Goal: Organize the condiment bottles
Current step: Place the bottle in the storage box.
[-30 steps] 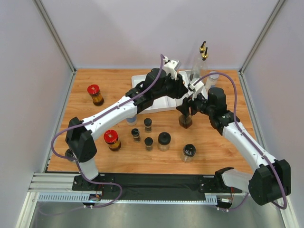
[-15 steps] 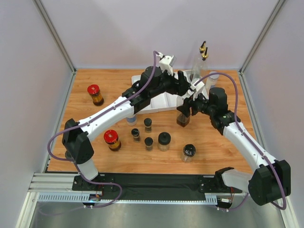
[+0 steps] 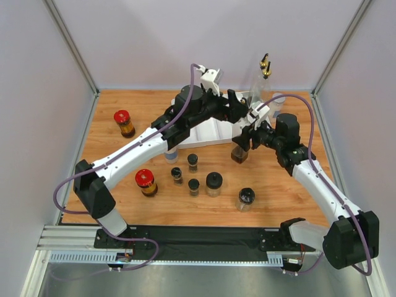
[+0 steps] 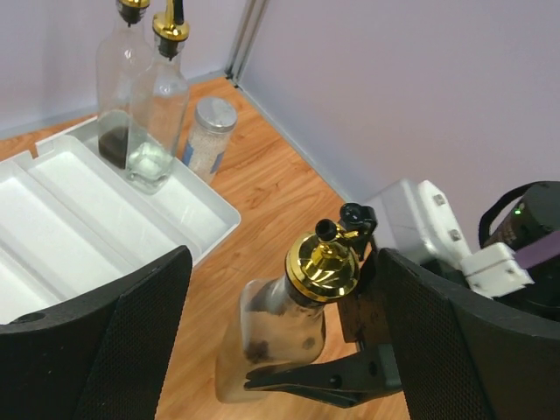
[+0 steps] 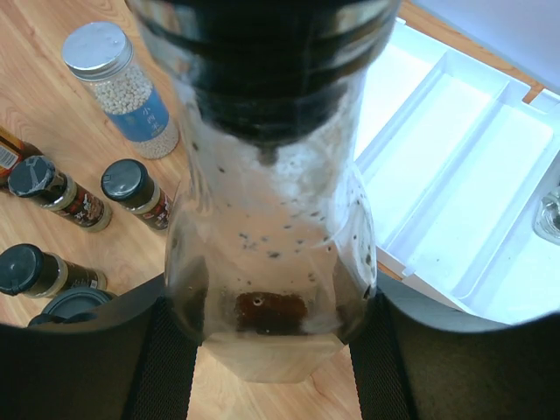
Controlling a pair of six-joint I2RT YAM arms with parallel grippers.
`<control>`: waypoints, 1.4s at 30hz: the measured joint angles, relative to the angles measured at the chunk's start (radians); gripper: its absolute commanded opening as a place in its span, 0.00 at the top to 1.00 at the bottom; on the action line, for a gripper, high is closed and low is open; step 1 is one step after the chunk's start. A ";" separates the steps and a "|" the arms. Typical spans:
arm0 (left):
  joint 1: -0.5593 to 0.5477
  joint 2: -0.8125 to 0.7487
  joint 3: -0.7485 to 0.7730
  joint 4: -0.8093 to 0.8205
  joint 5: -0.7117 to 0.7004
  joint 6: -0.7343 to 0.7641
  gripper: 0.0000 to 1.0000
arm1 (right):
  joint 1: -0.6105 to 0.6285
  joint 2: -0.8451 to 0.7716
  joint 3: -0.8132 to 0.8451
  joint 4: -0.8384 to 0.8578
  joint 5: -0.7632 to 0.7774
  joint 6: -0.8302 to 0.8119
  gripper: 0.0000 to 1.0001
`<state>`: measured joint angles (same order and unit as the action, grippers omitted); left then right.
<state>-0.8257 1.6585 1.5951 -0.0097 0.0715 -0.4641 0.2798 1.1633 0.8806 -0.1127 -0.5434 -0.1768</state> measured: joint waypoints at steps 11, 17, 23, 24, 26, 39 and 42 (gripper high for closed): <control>-0.021 -0.109 0.000 0.036 0.048 0.027 0.05 | -0.023 -0.005 -0.028 -0.004 -0.021 0.011 1.00; -0.020 -0.181 -0.025 0.000 0.030 0.116 0.04 | -0.051 -0.008 -0.033 -0.002 -0.044 0.016 1.00; -0.014 -0.307 -0.092 -0.072 -0.021 0.254 0.03 | -0.084 -0.024 -0.037 0.007 -0.067 0.016 1.00; -0.010 -0.334 -0.109 -0.083 -0.032 0.278 0.03 | -0.090 -0.024 -0.037 0.011 -0.068 0.016 1.00; 0.003 -0.399 -0.159 -0.097 -0.059 0.323 0.03 | -0.098 -0.024 -0.037 0.020 -0.068 0.015 1.00; 0.054 -0.851 -0.581 -0.173 -0.352 0.609 0.00 | -0.144 0.115 0.061 0.024 -0.056 -0.020 1.00; 0.054 -0.929 -0.664 -0.184 -0.423 0.666 0.00 | -0.161 0.150 0.110 0.036 -0.041 -0.025 1.00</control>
<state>-0.7715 0.7296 0.9310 -0.1940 -0.3515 0.2024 0.1184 1.3132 0.9909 -0.0769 -0.5842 -0.2020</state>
